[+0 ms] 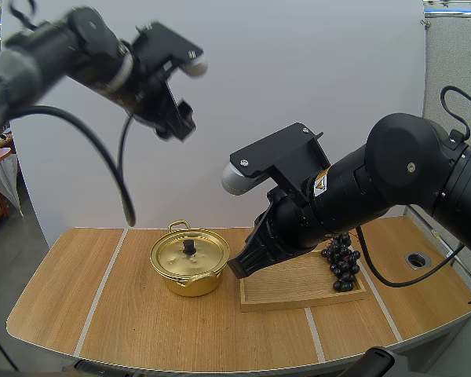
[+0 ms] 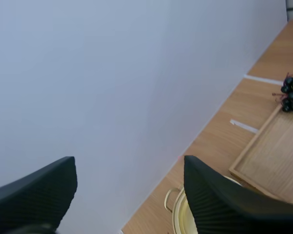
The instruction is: Open the pot, put the pineapple inside, and close it
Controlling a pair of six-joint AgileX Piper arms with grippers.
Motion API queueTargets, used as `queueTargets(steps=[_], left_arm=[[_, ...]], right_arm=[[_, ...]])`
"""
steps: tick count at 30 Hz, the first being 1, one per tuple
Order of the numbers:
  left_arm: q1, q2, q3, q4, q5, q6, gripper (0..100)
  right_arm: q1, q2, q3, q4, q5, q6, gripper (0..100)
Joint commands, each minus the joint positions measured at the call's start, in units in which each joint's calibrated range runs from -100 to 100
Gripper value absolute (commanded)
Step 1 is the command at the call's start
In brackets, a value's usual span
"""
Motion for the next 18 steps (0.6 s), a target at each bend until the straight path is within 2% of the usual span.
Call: queueTargets(steps=[1, 5, 6, 8, 11, 13, 18], left_arm=[[-0.11, -8.7, -0.8, 0.0, 1.4, -1.0, 100], [-0.11, -14.7, -0.8, 0.0, 3.7, -1.0, 100], [-0.11, -16.1, -0.8, 0.0, 4.4, -1.0, 92], [-0.11, -18.8, -0.8, 0.0, 5.1, -1.8, 61], [-0.11, -22.4, -0.8, -0.6, 5.3, -2.4, 20], [-0.11, -24.5, -0.8, -1.1, 5.3, -3.3, 0], [-0.11, -29.0, -0.8, -3.0, 8.0, -6.2, 0]], right_arm=[[-0.1, -0.7, 0.1, -0.4, 0.2, 0.1, 0], [-0.1, -0.7, 0.1, -0.4, 0.2, 0.1, 0], [-0.1, -0.7, 0.1, -0.3, 0.2, 0.1, 0], [-0.1, -0.7, 0.1, -0.3, 0.2, 0.1, 0], [-0.1, -0.7, 0.1, -0.3, 0.2, 0.1, 0], [-0.1, -0.7, 0.1, -0.3, 0.2, 0.1, 0], [-0.1, -0.7, 0.1, -0.3, 0.2, 0.1, 0]])
